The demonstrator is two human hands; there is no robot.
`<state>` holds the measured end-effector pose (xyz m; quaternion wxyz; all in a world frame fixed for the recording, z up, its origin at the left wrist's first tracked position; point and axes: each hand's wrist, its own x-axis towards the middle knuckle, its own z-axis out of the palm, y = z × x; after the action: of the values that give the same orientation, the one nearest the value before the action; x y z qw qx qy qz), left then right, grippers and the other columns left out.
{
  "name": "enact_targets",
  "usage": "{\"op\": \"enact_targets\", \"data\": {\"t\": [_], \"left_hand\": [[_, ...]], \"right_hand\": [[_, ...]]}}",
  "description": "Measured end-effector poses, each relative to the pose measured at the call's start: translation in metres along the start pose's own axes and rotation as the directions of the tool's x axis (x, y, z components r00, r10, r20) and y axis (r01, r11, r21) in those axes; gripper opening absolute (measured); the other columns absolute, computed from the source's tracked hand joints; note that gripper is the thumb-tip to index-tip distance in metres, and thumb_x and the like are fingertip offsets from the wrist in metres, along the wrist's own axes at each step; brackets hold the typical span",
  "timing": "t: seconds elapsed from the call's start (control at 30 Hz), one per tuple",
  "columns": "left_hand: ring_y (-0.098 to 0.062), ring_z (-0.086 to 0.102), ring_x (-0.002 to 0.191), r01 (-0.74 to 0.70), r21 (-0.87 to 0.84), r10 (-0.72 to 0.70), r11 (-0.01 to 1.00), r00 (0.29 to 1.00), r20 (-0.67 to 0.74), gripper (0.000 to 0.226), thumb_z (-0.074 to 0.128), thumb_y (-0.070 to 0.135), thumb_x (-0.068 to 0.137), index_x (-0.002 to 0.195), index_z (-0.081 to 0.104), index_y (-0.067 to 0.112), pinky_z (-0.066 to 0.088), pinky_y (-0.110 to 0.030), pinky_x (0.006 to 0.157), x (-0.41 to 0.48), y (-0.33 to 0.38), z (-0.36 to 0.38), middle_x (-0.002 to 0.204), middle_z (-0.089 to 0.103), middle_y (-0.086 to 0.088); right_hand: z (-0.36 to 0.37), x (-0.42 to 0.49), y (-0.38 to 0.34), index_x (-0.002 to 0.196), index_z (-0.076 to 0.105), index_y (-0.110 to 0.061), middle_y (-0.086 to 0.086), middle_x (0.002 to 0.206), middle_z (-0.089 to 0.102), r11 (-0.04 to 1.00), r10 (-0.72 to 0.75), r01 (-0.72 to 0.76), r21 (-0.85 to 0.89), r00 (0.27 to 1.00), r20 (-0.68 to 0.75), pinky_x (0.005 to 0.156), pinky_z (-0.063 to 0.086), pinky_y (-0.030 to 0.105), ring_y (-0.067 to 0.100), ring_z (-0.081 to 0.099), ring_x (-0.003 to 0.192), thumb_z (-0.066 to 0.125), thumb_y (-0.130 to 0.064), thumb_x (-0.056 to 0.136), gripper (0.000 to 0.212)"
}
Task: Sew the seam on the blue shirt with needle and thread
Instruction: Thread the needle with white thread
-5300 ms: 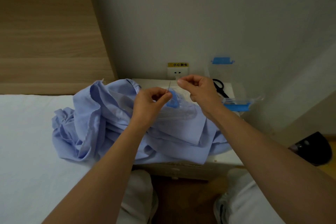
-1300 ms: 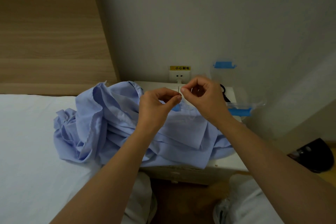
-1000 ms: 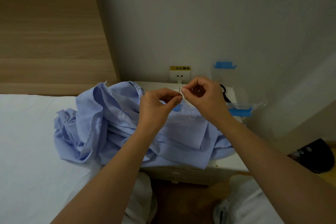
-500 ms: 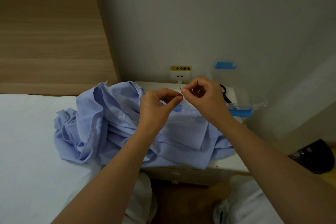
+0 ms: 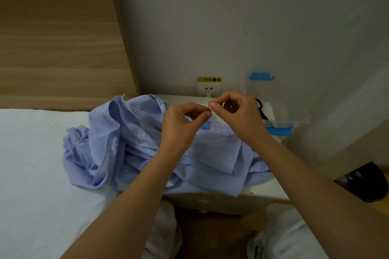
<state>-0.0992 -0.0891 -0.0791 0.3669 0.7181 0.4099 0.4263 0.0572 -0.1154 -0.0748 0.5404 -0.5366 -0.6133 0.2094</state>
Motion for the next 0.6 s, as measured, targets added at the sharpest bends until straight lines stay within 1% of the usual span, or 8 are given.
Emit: {"op": "enact_targets", "data": {"t": [0.17, 0.23, 0.33, 0.47, 0.6], "left_hand": [[-0.005, 0.064, 0.074, 0.008, 0.013, -0.008, 1.000, 1.000, -0.016, 0.005, 0.070, 0.022, 0.085, 0.089, 0.072, 0.023, 0.051, -0.014, 0.070, 0.0009, -0.0011, -0.0002, 0.079, 0.070, 0.012], [-0.005, 0.064, 0.074, 0.014, 0.019, -0.013, 1.000, 1.000, -0.020, 0.006, 0.070, 0.022, 0.085, 0.090, 0.073, 0.022, 0.050, -0.013, 0.070, 0.0012, -0.0017, -0.0002, 0.080, 0.070, 0.011], [-0.005, 0.065, 0.075, 0.021, 0.012, -0.021, 1.000, 1.000, -0.023, 0.008, 0.071, 0.021, 0.085, 0.092, 0.074, 0.018, 0.050, -0.014, 0.070, 0.0015, -0.0018, -0.0004, 0.081, 0.071, 0.008], [-0.004, 0.064, 0.074, 0.014, 0.012, -0.014, 1.000, 1.000, -0.022, 0.005, 0.070, 0.021, 0.085, 0.090, 0.073, 0.022, 0.050, -0.014, 0.070, 0.0011, -0.0015, -0.0001, 0.079, 0.069, 0.013], [-0.005, 0.064, 0.074, 0.013, 0.016, -0.012, 1.000, 1.000, -0.023, 0.006, 0.071, 0.021, 0.085, 0.090, 0.073, 0.021, 0.050, -0.014, 0.069, 0.0015, -0.0016, -0.0002, 0.079, 0.070, 0.011]], "right_hand": [[-0.0005, 0.0008, -0.0003, 0.086, 0.072, -0.008, -0.011, 0.077, 0.066, 1.000, 0.017, -0.017, 0.011, 1.000, 0.020, 0.063, 0.049, 0.024, 0.006, 0.055, 0.064, 0.071, -0.013, 0.086, 0.006], [-0.0009, 0.0009, 0.0000, 0.086, 0.072, -0.010, -0.012, 0.078, 0.067, 0.999, 0.024, -0.025, 0.023, 0.999, 0.020, 0.063, 0.049, 0.023, 0.005, 0.054, 0.064, 0.072, -0.014, 0.085, 0.004], [-0.0017, 0.0010, 0.0009, 0.086, 0.073, -0.013, -0.012, 0.079, 0.068, 0.998, 0.043, -0.043, 0.043, 0.999, 0.016, 0.063, 0.048, 0.026, 0.008, 0.054, 0.064, 0.072, -0.016, 0.085, 0.004], [-0.0020, 0.0014, 0.0020, 0.087, 0.074, -0.013, -0.018, 0.075, 0.067, 0.999, 0.039, -0.039, 0.037, 0.999, 0.025, 0.062, 0.048, 0.023, 0.007, 0.054, 0.063, 0.072, -0.017, 0.085, 0.005], [-0.0015, 0.0009, 0.0011, 0.087, 0.074, -0.015, -0.014, 0.077, 0.068, 0.997, 0.053, -0.055, 0.050, 0.998, 0.023, 0.063, 0.049, 0.027, 0.009, 0.054, 0.064, 0.072, -0.017, 0.085, 0.004]]}}
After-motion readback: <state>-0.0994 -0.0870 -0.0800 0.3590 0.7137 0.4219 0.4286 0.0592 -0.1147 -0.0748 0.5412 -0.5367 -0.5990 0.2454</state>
